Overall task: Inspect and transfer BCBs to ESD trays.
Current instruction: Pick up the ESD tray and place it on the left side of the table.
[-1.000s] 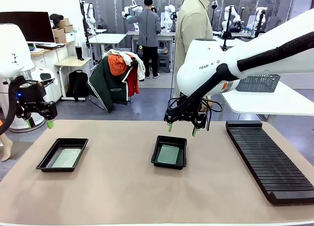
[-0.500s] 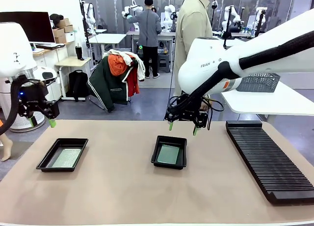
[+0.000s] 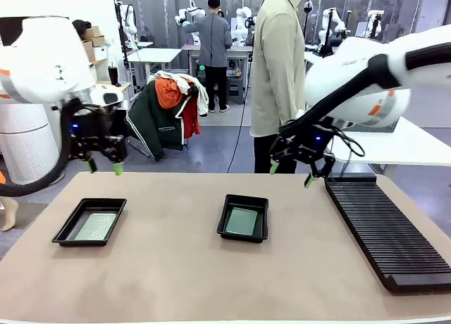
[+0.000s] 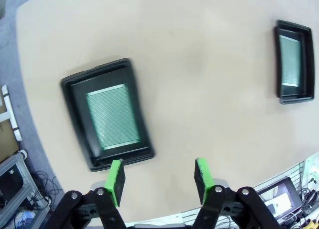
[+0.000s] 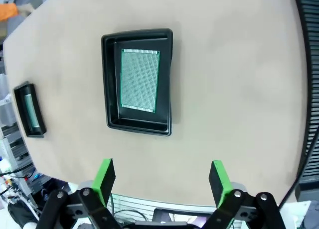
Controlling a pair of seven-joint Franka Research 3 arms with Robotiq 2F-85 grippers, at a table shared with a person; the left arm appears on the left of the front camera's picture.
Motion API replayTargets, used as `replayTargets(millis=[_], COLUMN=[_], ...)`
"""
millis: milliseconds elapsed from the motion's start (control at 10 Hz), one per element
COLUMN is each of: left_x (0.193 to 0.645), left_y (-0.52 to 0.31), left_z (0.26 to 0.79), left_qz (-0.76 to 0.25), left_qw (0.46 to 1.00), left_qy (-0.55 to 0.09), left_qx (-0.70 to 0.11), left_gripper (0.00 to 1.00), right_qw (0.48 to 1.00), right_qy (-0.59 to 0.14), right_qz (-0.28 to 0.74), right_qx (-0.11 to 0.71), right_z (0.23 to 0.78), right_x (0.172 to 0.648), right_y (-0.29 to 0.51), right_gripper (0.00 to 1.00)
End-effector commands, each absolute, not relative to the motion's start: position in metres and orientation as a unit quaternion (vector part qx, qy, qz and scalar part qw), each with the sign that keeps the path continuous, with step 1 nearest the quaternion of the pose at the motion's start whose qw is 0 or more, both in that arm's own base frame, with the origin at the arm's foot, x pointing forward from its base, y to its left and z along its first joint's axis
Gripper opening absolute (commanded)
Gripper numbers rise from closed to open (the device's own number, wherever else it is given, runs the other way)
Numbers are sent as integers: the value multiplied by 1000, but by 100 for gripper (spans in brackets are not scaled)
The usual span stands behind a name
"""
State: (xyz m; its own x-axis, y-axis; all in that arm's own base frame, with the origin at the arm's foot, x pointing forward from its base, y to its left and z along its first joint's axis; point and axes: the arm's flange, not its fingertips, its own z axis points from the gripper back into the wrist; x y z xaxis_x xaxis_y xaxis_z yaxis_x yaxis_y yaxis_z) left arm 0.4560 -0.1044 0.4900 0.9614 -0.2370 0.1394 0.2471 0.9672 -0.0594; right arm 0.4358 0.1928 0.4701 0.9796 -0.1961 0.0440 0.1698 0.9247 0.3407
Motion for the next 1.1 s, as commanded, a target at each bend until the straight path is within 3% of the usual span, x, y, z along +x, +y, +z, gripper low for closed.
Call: replayTargets(millis=[0, 400, 1000], left_x=[454, 457, 490], left_y=[-145, -255, -357], left_z=[486, 459, 407], left_qz=[-130, -131, -146], left_qw=[989, 988, 985], left_qy=[-65, -69, -87], left_qx=[-41, -33, -20], left_gripper=[75, 75, 75], right_qw=[972, 959, 965], right_qy=[-39, -36, -45], right_qz=[-70, -41, -48], right_qx=[220, 277, 254], right_z=[459, 446, 453], right_x=[426, 424, 427], right_y=[158, 114, 122], right_gripper=[100, 100, 100])
